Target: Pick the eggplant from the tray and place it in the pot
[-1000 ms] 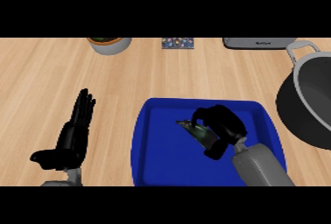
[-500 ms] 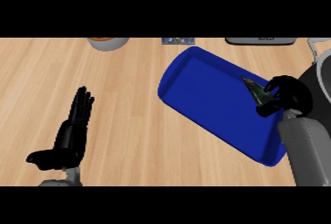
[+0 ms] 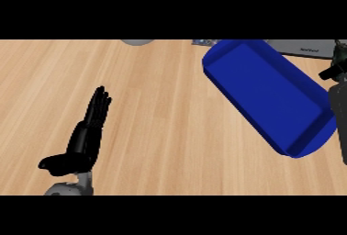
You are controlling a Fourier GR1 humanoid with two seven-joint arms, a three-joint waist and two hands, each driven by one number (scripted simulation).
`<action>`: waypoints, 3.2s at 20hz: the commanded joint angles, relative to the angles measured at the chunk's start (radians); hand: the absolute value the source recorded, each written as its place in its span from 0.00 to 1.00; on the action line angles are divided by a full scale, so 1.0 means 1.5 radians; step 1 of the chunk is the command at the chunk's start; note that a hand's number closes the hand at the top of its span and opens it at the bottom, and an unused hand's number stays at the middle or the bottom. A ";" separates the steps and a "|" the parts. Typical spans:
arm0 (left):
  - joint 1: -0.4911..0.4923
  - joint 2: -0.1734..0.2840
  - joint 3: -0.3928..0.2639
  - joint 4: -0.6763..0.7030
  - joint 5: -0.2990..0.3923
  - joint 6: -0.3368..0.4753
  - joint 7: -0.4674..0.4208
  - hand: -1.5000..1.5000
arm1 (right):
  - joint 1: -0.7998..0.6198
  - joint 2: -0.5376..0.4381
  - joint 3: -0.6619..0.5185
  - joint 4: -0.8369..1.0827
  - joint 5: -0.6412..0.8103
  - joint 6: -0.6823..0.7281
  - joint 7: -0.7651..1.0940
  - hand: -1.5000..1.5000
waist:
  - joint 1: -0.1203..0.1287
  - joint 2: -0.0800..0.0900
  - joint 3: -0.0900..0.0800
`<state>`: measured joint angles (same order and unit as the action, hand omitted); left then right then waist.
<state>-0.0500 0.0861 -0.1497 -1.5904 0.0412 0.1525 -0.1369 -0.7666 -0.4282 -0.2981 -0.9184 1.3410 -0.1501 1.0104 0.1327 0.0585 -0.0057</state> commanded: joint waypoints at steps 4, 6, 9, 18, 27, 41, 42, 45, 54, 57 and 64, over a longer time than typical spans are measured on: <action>-0.024 -0.014 -0.018 0.020 -0.010 -0.002 -0.002 0.50 | -0.121 -0.044 -0.003 0.116 0.167 0.002 0.221 1.00 | 0.020 0.003 0.001; -0.029 -0.011 -0.024 0.015 -0.010 -0.009 0.006 0.50 | -0.145 -0.044 -0.010 0.141 0.198 0.014 0.255 1.00 | 0.027 0.003 0.002; -0.047 -0.019 -0.018 0.024 -0.011 0.004 0.022 0.50 | -0.179 -0.046 -0.022 0.172 0.239 0.027 0.288 1.00 | 0.016 -0.001 0.003; -0.019 -0.007 0.010 0.034 -0.003 0.007 0.002 0.50 | -0.192 -0.058 -0.099 0.229 0.328 0.015 0.318 1.00 | -0.021 -0.014 0.004; 0.003 -0.002 0.016 0.009 -0.004 0.017 0.028 0.50 | -0.146 -0.022 -0.182 0.207 0.379 -0.019 0.318 1.00 | -0.060 -0.031 0.005; 0.040 0.012 0.044 0.005 0.004 0.013 0.001 0.50 | -0.012 0.042 -0.358 0.189 0.287 -0.129 0.238 1.00 | -0.079 -0.035 0.004; 0.031 -0.004 0.034 -0.002 0.002 0.024 0.012 0.50 | -0.026 0.041 -0.380 0.175 0.271 -0.146 0.243 1.00 | -0.078 -0.034 0.005; 0.012 -0.003 0.046 -0.004 0.000 0.037 0.032 0.50 | 0.025 0.058 -0.442 0.174 0.249 -0.152 0.261 0.00 | -0.086 -0.034 0.005; 0.033 0.009 0.042 0.004 0.002 0.012 0.013 0.50 | 0.033 0.120 -0.442 0.029 0.211 -0.384 0.073 0.00 | -0.081 -0.037 0.004; 0.014 -0.006 0.042 0.019 -0.007 0.031 0.011 0.50 | 0.037 0.139 -0.440 -0.038 0.212 -0.507 0.032 0.00 | -0.084 -0.035 0.005; 0.031 0.008 0.051 -0.006 0.000 0.020 0.018 0.50 | 0.130 0.218 -0.473 -0.152 0.153 -0.656 0.006 0.00 | -0.093 -0.040 0.004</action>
<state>0.0045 0.0935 -0.0825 -1.5997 0.0478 0.1761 -0.1137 -0.6529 -0.1649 -0.9942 -1.0751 1.6066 -0.9253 0.9928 0.0033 -0.0051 -0.0062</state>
